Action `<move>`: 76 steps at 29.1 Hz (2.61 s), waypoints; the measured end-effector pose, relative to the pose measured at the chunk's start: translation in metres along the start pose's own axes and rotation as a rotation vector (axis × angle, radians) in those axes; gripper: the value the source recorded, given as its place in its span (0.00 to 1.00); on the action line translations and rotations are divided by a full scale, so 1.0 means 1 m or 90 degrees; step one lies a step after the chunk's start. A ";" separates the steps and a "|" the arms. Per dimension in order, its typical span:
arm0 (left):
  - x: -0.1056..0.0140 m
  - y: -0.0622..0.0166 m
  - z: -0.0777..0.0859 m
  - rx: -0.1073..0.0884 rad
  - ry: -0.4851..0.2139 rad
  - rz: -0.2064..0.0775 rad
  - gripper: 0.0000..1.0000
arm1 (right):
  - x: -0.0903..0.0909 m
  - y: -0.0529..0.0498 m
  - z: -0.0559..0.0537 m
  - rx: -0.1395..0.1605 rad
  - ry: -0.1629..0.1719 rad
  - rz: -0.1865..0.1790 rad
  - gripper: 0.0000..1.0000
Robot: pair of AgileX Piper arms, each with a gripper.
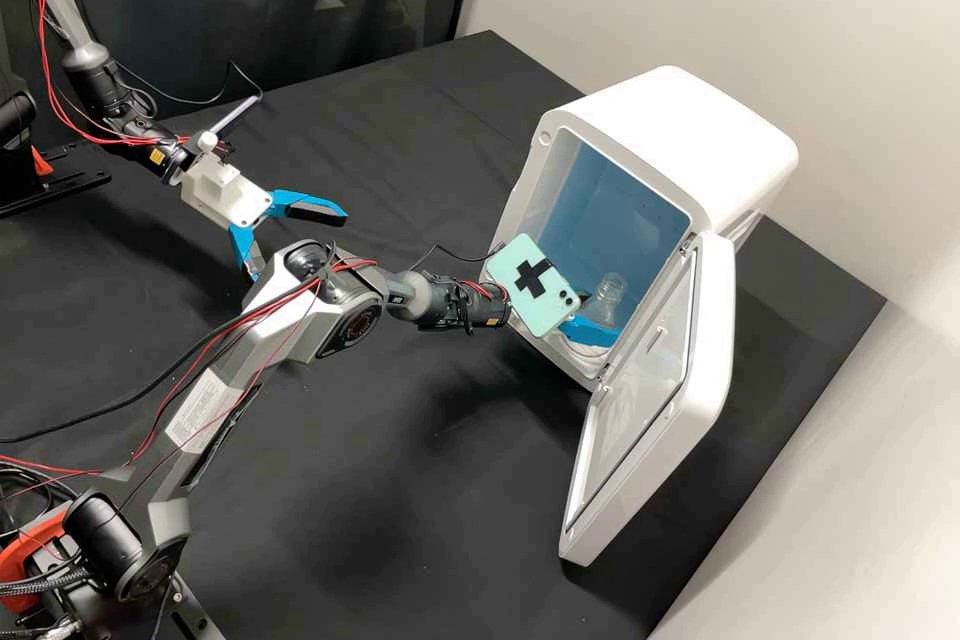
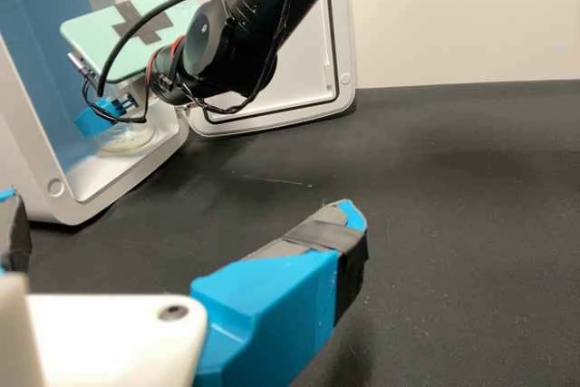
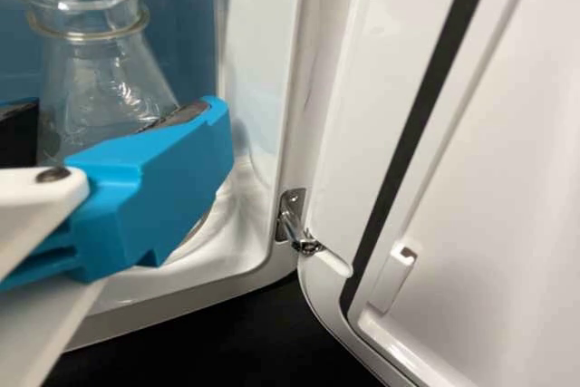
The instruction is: Take the flask out of the incubator
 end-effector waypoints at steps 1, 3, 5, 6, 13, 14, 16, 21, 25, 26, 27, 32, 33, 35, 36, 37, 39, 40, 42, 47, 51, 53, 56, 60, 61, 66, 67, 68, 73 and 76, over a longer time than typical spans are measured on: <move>0.000 0.0000 0.000 0.000 0.000 0.000 1.00 | 0.000 0.001 0.000 0.000 0.000 0.000 0.00; 0.000 0.0000 0.000 0.000 0.000 0.000 1.00 | 0.000 0.001 0.000 0.001 0.000 0.000 0.00; 0.000 0.0000 0.000 0.000 0.000 0.000 1.00 | -0.001 0.000 0.001 0.009 -0.001 -0.001 0.00; 0.000 0.0000 0.000 0.000 0.000 0.000 1.00 | -0.002 0.001 0.000 0.012 -0.001 0.000 0.00; 0.000 0.0001 -0.002 0.000 0.003 0.000 1.00 | -0.011 0.004 0.004 0.047 -0.006 0.000 0.00; 0.000 0.0001 -0.002 0.000 0.003 0.000 1.00 | -0.013 0.004 0.004 0.054 -0.005 -0.002 0.00; 0.000 0.0001 -0.002 0.000 0.003 0.000 1.00 | -0.018 0.006 0.005 0.060 0.000 -0.005 0.00; -0.001 -0.0009 -0.002 0.000 0.004 -0.002 1.00 | -0.036 0.015 0.003 0.070 0.026 -0.005 0.00; -0.001 -0.0009 -0.002 0.001 0.002 -0.003 1.00 | -0.059 0.021 -0.003 0.069 0.073 0.003 0.00; -0.001 -0.0009 -0.002 0.001 0.002 -0.003 1.00 | -0.065 0.023 -0.004 0.067 0.085 0.006 0.00; -0.001 -0.0009 -0.002 0.001 0.002 -0.003 1.00 | -0.071 0.022 -0.005 0.062 0.097 0.007 0.00; -0.002 -0.0018 -0.004 0.000 0.008 -0.005 1.00 | -0.108 0.026 -0.003 0.047 0.170 0.004 0.00; -0.003 -0.0024 -0.005 -0.002 0.009 -0.006 1.00 | -0.115 0.027 -0.002 0.046 0.183 0.004 0.00; -0.003 -0.0027 -0.006 -0.004 0.012 -0.007 1.00 | -0.125 0.028 0.001 0.049 0.202 0.000 0.00; -0.003 -0.0027 -0.006 -0.003 0.011 -0.007 1.00 | -0.131 0.028 0.003 0.049 0.212 -0.002 0.00; -0.004 -0.0026 -0.007 -0.004 0.014 -0.007 1.00 | -0.139 0.028 0.008 0.049 0.220 -0.010 0.00; -0.004 -0.0025 -0.007 -0.005 0.015 -0.006 1.00 | -0.144 0.027 0.014 0.051 0.220 -0.023 0.00; -0.004 -0.0025 -0.008 -0.008 0.016 -0.006 1.00 | -0.147 0.028 0.017 0.055 0.219 -0.026 0.00; -0.004 -0.0027 -0.008 -0.008 0.016 -0.007 1.00 | -0.152 0.025 0.025 0.059 0.209 -0.037 0.00; -0.006 -0.0038 -0.010 -0.010 0.021 -0.005 1.00 | -0.164 0.019 0.038 0.054 0.194 -0.062 0.00; -0.007 -0.0046 -0.010 -0.008 0.017 -0.005 1.00 | -0.170 0.016 0.050 0.043 0.186 -0.082 0.00; -0.008 -0.0050 -0.010 -0.004 0.012 -0.003 1.00 | -0.175 0.017 0.056 0.046 0.178 -0.088 0.00; -0.009 -0.0047 -0.011 -0.002 0.010 0.004 1.00 | -0.183 0.018 0.065 0.051 0.171 -0.098 0.00; -0.009 -0.0057 -0.013 -0.001 0.009 0.007 1.00 | -0.192 0.013 0.077 0.042 0.165 -0.126 0.00; -0.009 -0.0055 -0.014 -0.001 0.011 0.008 1.00 | -0.195 0.010 0.080 0.036 0.165 -0.138 0.00; -0.010 -0.0058 -0.018 -0.003 0.018 0.007 1.00 | -0.206 -0.003 0.093 0.017 0.148 -0.180 0.00; -0.010 -0.0057 -0.018 -0.003 0.019 0.007 1.00 | -0.206 -0.005 0.096 0.016 0.143 -0.185 0.00; -0.010 -0.0057 -0.019 -0.004 0.020 0.007 1.00 | -0.207 -0.008 0.099 0.013 0.136 -0.193 0.00; -0.010 -0.0056 -0.020 -0.006 0.024 0.008 1.00 | -0.206 -0.018 0.105 -0.018 0.144 -0.188 0.00; -0.010 -0.0056 -0.020 -0.006 0.024 0.008 1.00 | -0.204 -0.020 0.107 -0.029 0.150 -0.179 0.00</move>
